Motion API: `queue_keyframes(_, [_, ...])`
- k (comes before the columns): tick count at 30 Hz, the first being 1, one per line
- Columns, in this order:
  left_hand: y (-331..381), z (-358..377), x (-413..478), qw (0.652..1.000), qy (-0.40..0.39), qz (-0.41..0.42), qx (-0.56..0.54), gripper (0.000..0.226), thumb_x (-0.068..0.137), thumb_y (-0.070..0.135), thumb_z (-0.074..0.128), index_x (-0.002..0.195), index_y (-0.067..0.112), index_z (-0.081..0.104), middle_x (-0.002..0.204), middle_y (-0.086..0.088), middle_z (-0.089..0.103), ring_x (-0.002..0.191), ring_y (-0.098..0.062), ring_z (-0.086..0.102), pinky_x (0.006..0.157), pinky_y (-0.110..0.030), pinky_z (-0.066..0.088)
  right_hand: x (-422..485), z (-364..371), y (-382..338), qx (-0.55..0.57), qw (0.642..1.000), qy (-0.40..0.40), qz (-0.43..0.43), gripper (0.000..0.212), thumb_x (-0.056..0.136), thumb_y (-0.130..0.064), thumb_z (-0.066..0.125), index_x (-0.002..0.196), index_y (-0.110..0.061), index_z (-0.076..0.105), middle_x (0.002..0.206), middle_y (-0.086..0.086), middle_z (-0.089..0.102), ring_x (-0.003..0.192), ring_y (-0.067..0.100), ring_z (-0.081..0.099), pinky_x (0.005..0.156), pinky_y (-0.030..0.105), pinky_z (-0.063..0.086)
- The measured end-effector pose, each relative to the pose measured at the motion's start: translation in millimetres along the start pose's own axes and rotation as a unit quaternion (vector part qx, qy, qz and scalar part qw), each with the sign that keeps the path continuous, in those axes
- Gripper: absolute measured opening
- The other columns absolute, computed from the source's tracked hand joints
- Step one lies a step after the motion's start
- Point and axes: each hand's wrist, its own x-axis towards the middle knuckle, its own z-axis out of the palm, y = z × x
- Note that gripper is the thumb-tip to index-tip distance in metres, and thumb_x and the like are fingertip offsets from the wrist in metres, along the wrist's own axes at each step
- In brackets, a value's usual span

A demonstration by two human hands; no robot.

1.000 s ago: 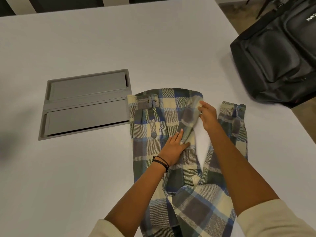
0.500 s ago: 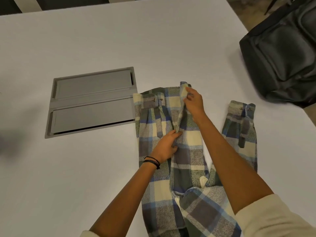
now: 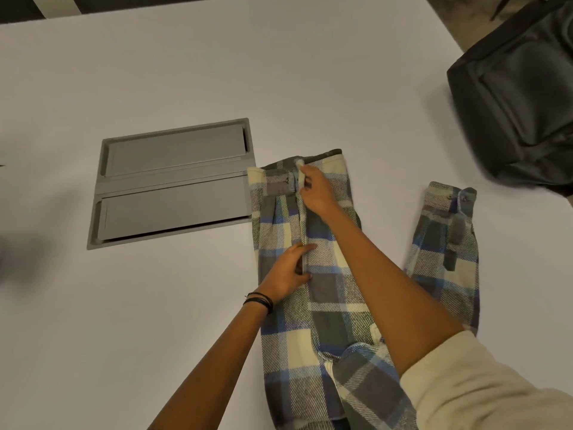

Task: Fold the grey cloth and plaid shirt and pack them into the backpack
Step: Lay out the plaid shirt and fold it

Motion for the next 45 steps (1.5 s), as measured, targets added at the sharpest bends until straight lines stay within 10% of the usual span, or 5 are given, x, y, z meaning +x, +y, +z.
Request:
queue_keyframes(12, [-6.4, -1.0, 3.8, 0.997, 0.006, -0.061, 0.039, 0.080, 0.074, 0.012, 0.074, 0.138, 0.028, 0.027, 0.090, 0.001, 0.042, 0.079, -0.014, 0.047, 0.080, -0.040, 0.052, -20.9, -13.6, 19.4, -0.146, 0.975, -0.165, -0.040, 0.046, 0.093, 0.000, 0.047, 0.138, -0.010, 0.042, 0.154, 0.010, 0.022, 0.137, 0.029, 0.030, 0.107, 0.036, 0.035])
queue_keyframes(23, [21.5, 3.0, -20.0, 0.991, 0.100, 0.009, 0.088, 0.053, 0.086, 0.017, 0.064, 0.133, 0.020, 0.041, 0.126, -0.004, 0.039, 0.084, -0.013, 0.051, 0.085, -0.025, 0.050, -83.3, -88.7, 64.8, -0.002, 0.997, 0.072, -0.023, 0.031, 0.092, 0.008, 0.043, 0.118, 0.000, 0.057, 0.126, 0.007, 0.051, 0.116, 0.019, 0.049, 0.084, 0.003, 0.039])
queue_keyframes(38, [51.8, 74.1, -74.9, 0.983, -0.178, -0.001, 0.054, 0.031, 0.095, 0.020, 0.051, 0.122, 0.004, 0.054, 0.100, -0.004, 0.055, 0.089, -0.014, 0.052, 0.075, -0.011, 0.044, -229.3, -142.1, 152.3, -0.069, 0.907, 0.340, 0.239, 0.052, 0.086, -0.006, 0.060, 0.135, -0.004, 0.040, 0.138, 0.022, 0.039, 0.127, 0.039, 0.037, 0.100, 0.050, 0.039])
queue_keyframes(42, [54.9, 89.4, -81.4, 0.974, -0.210, 0.000, 0.081, 0.037, 0.096, 0.027, 0.049, 0.128, 0.007, 0.051, 0.117, -0.010, 0.058, 0.103, -0.020, 0.054, 0.091, -0.030, 0.044, -253.4, -142.0, 157.5, 0.055, 0.892, 0.357, 0.271, 0.052, 0.088, 0.003, 0.053, 0.137, -0.003, 0.036, 0.134, 0.022, 0.044, 0.121, 0.039, 0.046, 0.098, 0.043, 0.042])
queue_keyframes(45, [51.5, 93.7, -82.6, 0.978, -0.197, -0.011, 0.065, 0.024, 0.095, 0.033, 0.048, 0.089, 0.013, 0.060, 0.081, -0.013, 0.055, 0.071, -0.017, 0.050, 0.070, -0.036, 0.046, -262.9, -147.4, 154.2, 0.246, 0.863, 0.337, 0.285, 0.050, 0.092, -0.004, 0.052, 0.139, -0.009, 0.035, 0.130, 0.015, 0.048, 0.116, 0.034, 0.051, 0.090, 0.039, 0.047])
